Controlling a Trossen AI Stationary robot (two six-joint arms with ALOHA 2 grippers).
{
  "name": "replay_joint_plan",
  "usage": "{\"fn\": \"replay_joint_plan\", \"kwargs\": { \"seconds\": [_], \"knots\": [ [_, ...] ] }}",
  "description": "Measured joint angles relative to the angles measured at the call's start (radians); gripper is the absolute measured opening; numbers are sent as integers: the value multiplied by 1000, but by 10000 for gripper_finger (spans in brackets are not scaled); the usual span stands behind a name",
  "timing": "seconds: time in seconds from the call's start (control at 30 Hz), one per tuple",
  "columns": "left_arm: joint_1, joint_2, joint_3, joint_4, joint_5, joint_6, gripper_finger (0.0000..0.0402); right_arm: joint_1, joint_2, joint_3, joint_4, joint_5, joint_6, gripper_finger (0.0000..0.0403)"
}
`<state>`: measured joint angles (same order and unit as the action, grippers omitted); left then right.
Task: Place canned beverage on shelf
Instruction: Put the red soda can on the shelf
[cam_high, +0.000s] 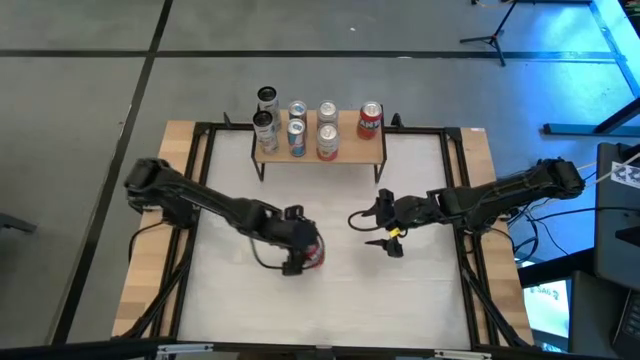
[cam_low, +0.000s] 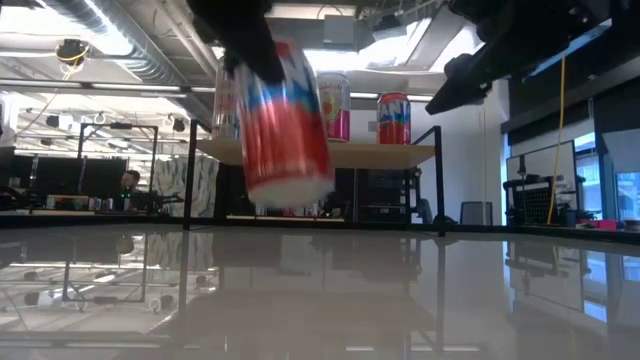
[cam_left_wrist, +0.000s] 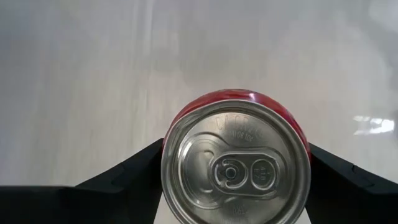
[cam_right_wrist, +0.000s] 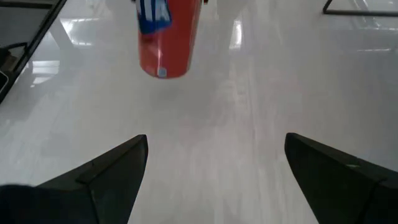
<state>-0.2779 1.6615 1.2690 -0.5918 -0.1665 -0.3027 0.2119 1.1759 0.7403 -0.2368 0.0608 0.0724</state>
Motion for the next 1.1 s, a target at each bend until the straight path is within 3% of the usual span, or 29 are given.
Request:
{"fn": "replay_joint_plan", "kwargs": {
  "seconds": [0.3, 0.57, 1.1],
  "knots": [
    [0, 177, 112, -17, 78, 25, 293, 0, 0, 0, -7, 0, 0, 374],
    [0, 162, 111, -19, 91, 25, 338, -3, 0, 0, -5, 0, -12, 374],
    [-3, 119, 111, -67, 80, 15, 343, -3, 0, 0, 1, 0, -19, 374]
  ]
}}
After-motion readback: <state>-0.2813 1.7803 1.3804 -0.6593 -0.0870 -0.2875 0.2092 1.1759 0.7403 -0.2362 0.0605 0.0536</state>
